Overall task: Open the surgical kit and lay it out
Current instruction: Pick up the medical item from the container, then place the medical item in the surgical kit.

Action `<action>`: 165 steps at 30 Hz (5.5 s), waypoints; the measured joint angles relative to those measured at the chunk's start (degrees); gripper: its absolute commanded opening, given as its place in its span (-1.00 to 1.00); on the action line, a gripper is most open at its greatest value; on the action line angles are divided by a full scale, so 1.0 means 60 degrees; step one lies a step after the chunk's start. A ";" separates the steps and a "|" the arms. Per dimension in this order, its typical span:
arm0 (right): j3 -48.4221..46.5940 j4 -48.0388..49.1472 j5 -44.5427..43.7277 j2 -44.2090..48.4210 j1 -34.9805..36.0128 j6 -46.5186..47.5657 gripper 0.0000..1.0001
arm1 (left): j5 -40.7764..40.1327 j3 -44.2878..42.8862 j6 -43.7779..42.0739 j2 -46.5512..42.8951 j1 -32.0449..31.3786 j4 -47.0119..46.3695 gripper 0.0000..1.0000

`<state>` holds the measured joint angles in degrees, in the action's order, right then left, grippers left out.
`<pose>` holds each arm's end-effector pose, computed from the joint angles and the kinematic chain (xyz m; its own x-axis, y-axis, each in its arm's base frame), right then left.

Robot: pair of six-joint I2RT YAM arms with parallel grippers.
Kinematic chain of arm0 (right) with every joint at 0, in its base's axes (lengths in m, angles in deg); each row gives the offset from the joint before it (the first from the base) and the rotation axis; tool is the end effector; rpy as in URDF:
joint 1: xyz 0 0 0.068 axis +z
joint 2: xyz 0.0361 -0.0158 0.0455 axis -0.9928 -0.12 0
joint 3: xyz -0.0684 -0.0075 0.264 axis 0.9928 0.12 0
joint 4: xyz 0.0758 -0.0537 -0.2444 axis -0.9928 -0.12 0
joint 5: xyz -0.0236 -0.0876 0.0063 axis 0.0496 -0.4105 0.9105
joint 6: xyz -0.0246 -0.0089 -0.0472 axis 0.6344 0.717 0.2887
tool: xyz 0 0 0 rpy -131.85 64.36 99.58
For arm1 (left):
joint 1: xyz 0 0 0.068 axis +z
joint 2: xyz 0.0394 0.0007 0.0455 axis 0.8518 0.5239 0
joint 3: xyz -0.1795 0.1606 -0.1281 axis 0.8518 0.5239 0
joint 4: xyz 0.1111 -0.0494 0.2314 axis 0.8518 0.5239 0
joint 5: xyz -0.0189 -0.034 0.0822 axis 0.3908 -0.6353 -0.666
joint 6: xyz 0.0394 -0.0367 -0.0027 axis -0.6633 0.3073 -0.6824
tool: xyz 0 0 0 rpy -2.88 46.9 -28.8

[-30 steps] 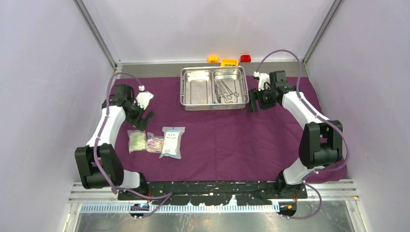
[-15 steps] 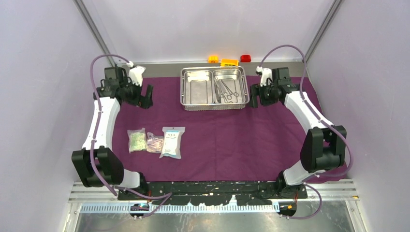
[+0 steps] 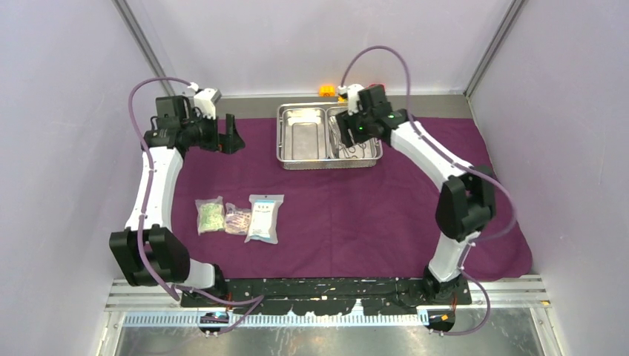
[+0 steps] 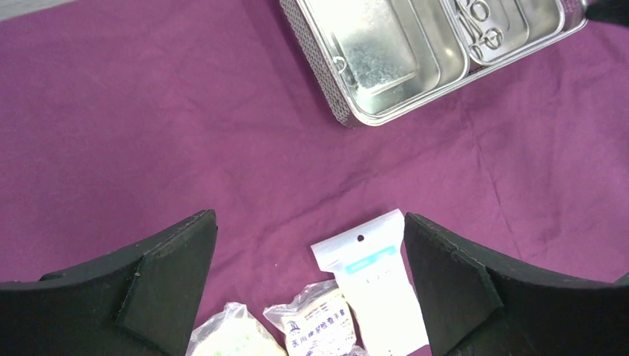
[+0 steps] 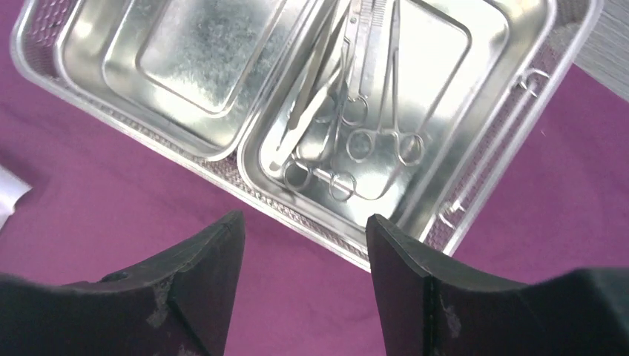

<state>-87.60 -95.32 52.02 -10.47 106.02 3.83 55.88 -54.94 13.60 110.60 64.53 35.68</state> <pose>0.3668 0.1593 0.3056 -0.5766 -0.3470 -0.7397 -0.5190 0.8548 0.0036 0.3053 0.0137 0.3512 -0.6314 0.0516 -0.7738 0.3871 0.8855 -0.2568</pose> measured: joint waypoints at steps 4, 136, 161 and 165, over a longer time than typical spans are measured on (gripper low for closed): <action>-0.0896 0.0058 -0.0900 -0.1271 0.0616 -0.0098 0.18 | 0.0026 0.0208 0.0193 -0.0474 0.0000 -0.0171 0.92; -0.0546 0.4499 0.7490 -0.0131 -0.0364 -0.6029 -0.99 | 0.4809 0.1377 0.8630 0.2656 -0.4732 -1.1883 0.33; 0.0437 0.6699 0.8240 0.0157 -0.0648 -0.7304 -1.00 | 0.4761 0.1927 0.9708 0.2994 -0.4583 -1.2866 -0.23; 0.0452 0.6692 0.8251 0.0157 -0.0652 -0.7282 -0.99 | 0.4772 0.1916 0.9817 0.3060 -0.4579 -1.2910 -0.23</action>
<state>-84.89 -55.17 101.53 -9.53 102.11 -39.86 84.51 -43.45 72.50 128.96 37.06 -41.78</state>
